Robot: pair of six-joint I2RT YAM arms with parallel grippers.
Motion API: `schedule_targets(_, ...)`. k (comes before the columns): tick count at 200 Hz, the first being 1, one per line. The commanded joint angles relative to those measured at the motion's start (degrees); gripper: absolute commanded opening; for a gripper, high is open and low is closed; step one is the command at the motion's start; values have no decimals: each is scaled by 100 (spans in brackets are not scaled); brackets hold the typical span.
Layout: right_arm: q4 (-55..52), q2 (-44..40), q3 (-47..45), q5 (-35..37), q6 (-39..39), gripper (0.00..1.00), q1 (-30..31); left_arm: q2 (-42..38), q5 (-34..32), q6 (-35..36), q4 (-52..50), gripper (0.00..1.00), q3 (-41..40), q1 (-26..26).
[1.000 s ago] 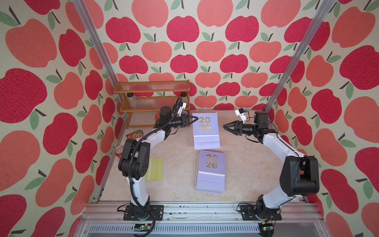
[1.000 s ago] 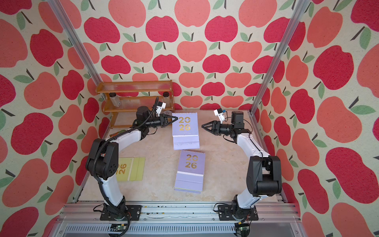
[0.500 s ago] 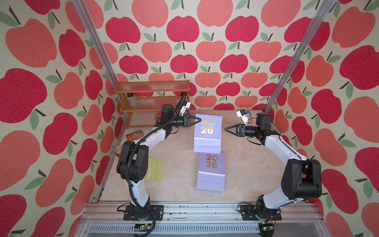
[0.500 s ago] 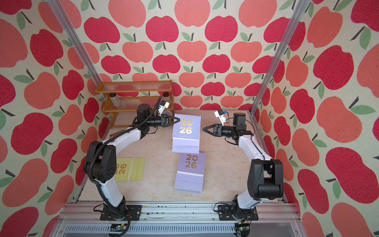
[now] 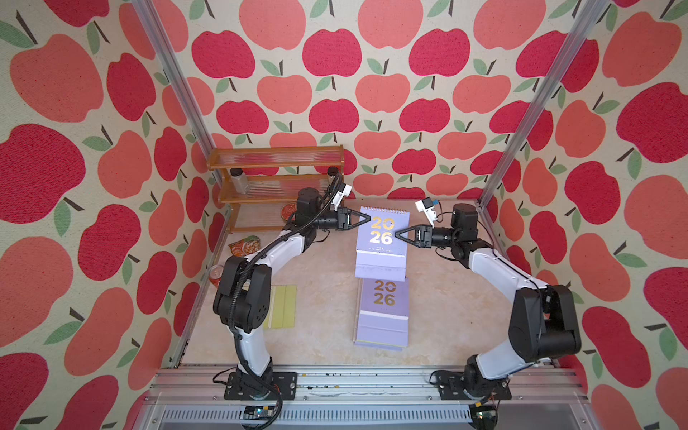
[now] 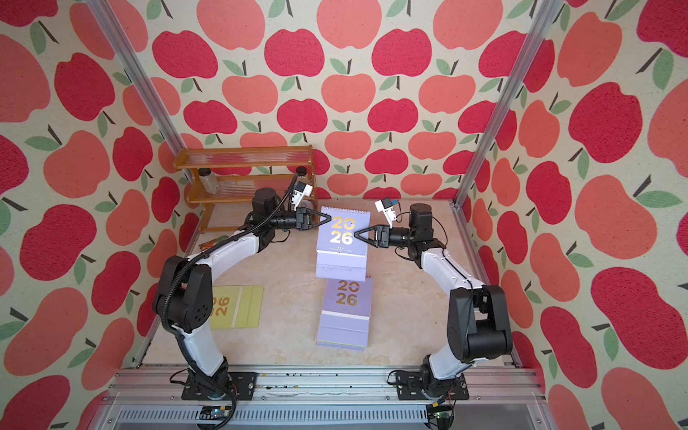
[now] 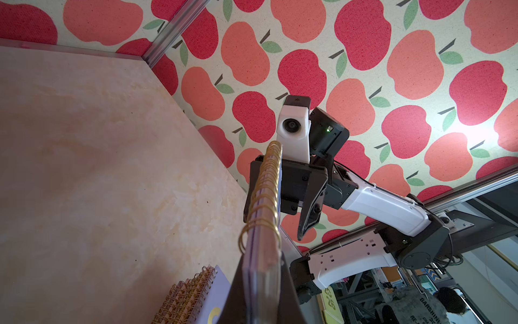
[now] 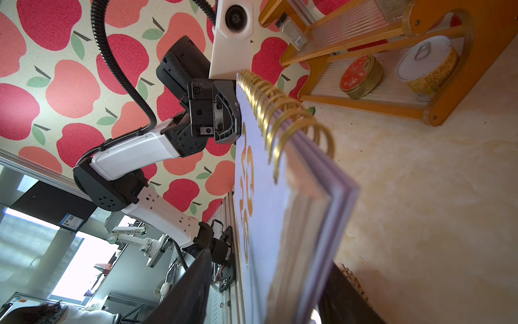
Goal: Stack the calendars
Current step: Place the calendar at the calendar.
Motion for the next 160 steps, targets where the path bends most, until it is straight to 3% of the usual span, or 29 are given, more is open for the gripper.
schedule_targets(1,982,107,-240,111,668,56,73,-167,160,-155,418,0,185,-32)
schedule_targets(16,1409,135,-376,126,932,49,102,-138,142,-225,504,0,163,-38)
schedule_targets(42,2046,130,-575,207,1356,13,102,-135,138,-239,532,0,148,-57)
schedule_targets(60,2232,82,-656,256,1491,1,102,-123,99,-220,510,15,125,-67)
schedule_targets(88,2121,-48,-768,286,1657,0,102,-132,80,-189,472,42,84,-34)
schedule_targets(123,-112,-582,-746,581,998,0,92,-433,-4,305,-258,77,87,188)
schedule_targets(138,-1016,-919,-773,665,744,0,76,-674,-174,884,-1079,85,142,274)
schedule_targets(160,-2359,-1343,-800,769,341,0,67,-1019,-360,1481,-1854,87,135,384)
